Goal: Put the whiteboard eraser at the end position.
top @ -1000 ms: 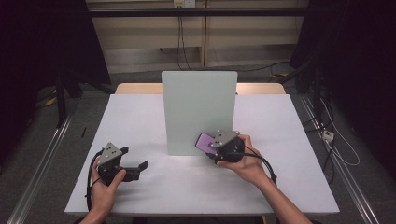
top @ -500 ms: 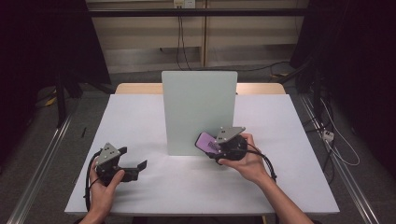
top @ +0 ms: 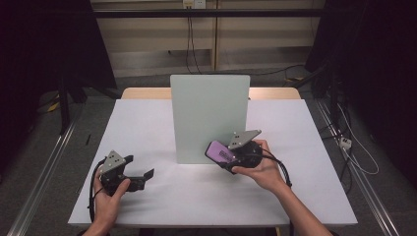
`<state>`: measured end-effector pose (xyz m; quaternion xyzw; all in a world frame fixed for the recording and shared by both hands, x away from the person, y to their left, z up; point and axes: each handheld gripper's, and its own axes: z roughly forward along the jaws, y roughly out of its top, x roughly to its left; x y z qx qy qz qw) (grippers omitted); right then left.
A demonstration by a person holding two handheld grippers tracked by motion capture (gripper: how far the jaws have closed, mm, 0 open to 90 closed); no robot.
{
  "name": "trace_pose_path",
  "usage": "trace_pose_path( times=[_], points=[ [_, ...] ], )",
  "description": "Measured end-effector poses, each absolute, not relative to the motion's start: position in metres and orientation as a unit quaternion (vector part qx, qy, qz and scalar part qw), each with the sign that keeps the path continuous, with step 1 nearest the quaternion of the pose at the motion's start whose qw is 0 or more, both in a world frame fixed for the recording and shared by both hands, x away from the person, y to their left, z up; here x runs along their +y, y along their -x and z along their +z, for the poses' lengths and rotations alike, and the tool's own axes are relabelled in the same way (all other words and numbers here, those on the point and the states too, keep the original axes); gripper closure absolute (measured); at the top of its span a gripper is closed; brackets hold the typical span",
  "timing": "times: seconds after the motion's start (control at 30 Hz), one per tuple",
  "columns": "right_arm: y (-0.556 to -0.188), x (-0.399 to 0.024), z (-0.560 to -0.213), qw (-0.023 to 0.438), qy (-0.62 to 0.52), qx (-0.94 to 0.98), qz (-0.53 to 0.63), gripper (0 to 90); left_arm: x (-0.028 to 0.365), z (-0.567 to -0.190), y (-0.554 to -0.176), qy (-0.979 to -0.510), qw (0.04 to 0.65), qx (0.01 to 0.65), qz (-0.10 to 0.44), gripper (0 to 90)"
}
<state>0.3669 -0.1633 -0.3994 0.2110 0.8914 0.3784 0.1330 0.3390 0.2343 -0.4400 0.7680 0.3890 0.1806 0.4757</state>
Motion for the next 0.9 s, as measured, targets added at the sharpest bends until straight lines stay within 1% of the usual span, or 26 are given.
trace_pose_path(
  times=[0.27,0.53,0.9],
  points=[
    [-0.360,-0.164,-0.397,0.105,-0.199,0.899,0.375,41.8,0.230,-0.438,-0.338,-0.772,0.472,0.384,0.185,4.7],
    [-0.357,-0.164,-0.392,0.090,-0.191,0.905,0.370,41.8,0.229,-0.438,-0.339,-0.772,0.471,0.384,0.185,4.7],
    [-0.352,-0.154,-0.396,0.060,-0.164,0.921,0.348,41.8,0.231,-0.437,-0.339,-0.769,0.474,0.386,0.188,4.7]
  ],
)
